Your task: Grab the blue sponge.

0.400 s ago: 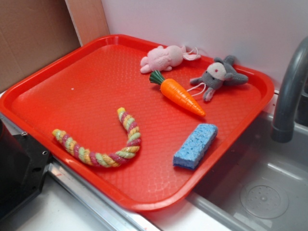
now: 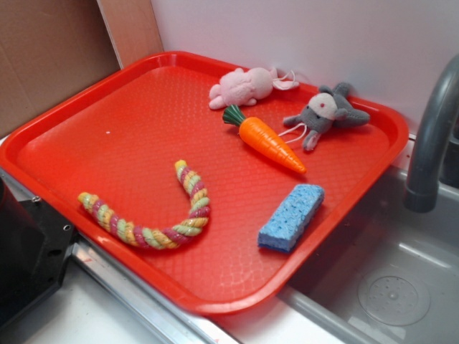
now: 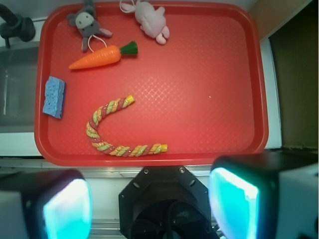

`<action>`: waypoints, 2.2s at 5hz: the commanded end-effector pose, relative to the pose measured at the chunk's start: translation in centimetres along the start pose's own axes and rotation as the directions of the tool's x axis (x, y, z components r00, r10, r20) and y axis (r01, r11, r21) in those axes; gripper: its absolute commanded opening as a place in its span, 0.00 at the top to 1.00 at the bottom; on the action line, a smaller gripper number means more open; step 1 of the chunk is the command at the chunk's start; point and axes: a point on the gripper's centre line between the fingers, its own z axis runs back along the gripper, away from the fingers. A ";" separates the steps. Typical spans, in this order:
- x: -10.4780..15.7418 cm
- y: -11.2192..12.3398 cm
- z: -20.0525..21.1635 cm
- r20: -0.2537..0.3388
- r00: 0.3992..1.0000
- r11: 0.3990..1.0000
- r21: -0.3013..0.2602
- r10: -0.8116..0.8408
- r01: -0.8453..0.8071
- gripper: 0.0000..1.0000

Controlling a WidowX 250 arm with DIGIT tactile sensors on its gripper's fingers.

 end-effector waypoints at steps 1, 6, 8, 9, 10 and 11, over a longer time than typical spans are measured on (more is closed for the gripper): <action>2.8 -10.0 -6.6 0.100 0.993 0.985 -0.155 -0.061 0.076 0.00; 5.5 -15.0 -20.4 -0.057 0.990 0.984 -0.136 -0.126 0.118 0.00; 6.0 -15.6 -22.5 -0.067 0.992 0.989 -0.108 -0.106 0.099 0.00; 5.8 -15.7 -22.8 -0.068 0.992 0.989 -0.106 -0.105 0.098 0.00; 5.7 -16.0 -23.1 -0.076 0.985 0.978 -0.152 -0.155 0.142 0.00; 5.7 -15.9 -23.1 -0.085 0.979 0.973 -0.152 -0.186 0.172 0.31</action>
